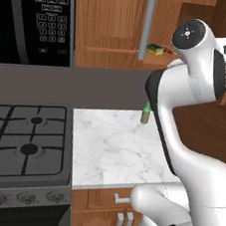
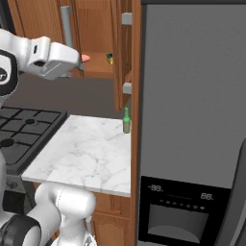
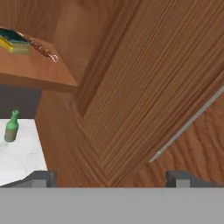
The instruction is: Pick the bar soap and sponge from the cabinet and place them on the counter.
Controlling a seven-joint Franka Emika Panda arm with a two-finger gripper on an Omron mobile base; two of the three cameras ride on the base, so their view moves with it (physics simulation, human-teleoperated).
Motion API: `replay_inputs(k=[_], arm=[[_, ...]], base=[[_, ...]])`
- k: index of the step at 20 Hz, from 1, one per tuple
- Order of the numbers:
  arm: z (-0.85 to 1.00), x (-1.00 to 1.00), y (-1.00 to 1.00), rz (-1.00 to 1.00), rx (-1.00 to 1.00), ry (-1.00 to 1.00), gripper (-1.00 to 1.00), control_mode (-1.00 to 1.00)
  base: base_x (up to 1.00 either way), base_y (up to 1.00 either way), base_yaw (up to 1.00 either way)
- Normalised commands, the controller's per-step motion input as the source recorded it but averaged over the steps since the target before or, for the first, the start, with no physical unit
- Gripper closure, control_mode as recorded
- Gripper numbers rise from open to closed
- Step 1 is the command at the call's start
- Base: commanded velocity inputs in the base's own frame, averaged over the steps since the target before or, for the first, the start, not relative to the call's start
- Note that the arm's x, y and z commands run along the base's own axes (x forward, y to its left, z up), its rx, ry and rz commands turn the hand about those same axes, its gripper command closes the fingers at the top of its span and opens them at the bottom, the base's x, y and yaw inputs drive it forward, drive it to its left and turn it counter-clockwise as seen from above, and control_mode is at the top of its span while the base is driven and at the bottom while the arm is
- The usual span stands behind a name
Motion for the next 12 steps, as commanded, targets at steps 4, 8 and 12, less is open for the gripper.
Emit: replay_inputs(k=[4, 8, 12], arm=[[0.0, 0.0, 0.09, 0.14, 0.09, -0.04, -1.0, -1.0], [-0.07, 0.0, 0.19, 0.13, 0.0, -0.03, -1.0, -1.0], [-0.14, -0.03, 0.26, 0.16, 0.0, -0.17, -1.0, -1.0]], base=[[0.0, 0.0, 0.0], [0.0, 0.0, 0.0], [0.0, 0.0, 0.0]])
